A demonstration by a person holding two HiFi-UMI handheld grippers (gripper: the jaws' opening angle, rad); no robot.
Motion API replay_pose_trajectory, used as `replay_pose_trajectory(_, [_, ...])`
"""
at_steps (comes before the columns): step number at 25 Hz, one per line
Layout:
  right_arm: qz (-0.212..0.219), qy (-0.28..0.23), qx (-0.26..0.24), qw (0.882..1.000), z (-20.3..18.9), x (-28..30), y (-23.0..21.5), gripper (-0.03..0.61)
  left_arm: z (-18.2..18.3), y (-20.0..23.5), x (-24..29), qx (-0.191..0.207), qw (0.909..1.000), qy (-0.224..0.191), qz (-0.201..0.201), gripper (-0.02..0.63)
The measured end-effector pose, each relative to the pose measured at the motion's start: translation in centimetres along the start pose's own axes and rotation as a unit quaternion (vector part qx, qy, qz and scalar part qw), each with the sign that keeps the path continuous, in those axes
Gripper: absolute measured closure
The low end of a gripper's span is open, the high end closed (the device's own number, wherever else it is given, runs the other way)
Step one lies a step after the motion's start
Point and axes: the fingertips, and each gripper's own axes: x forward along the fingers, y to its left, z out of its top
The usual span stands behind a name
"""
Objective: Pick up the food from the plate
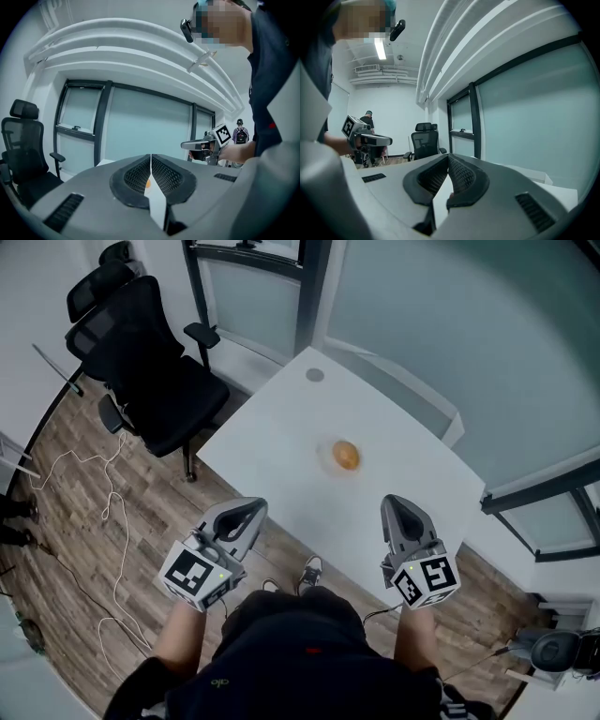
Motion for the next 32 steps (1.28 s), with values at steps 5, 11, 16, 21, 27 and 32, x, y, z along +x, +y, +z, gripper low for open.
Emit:
replay_pose_trajectory(5, [0.014, 0.011, 0.009, 1.0, -0.5, 2.5, -4.2, 0.557, 1.0, -0.1, 4.9, 0.003, 0.9999, 0.012, 0.003, 0.586])
replay_pose_trajectory(11, [0.047, 0.023, 0.021, 0.998, -3.4, 5.2, -8.9, 0.555, 1.4, -2.0, 10.5, 0.012, 0.9996, 0.012, -0.024, 0.586])
replay_pose_trajectory(16, [0.039, 0.047, 0.008, 0.998, -5.5, 7.7, -10.1, 0.555, -1.7, 0.8, 11.9, -0.028, 0.9982, 0.05, 0.016, 0.586])
replay_pose_trajectory(21, [0.038, 0.102, -0.015, 0.994, -8.7, 11.0, -9.9, 0.554, -3.5, 3.9, 12.5, -0.049, 0.9976, 0.049, 0.006, 0.586])
replay_pose_trajectory(27, [0.046, 0.199, -0.028, 0.979, -15.8, 16.2, -10.4, 0.362, -5.4, 6.5, 12.0, -0.069, 0.9952, 0.07, 0.001, 0.586])
replay_pose_trajectory(32, [0.043, 0.249, -0.007, 0.967, -21.1, 20.6, -11.7, 0.239, -7.3, 8.0, 11.3, -0.084, 0.9924, 0.09, 0.009, 0.586])
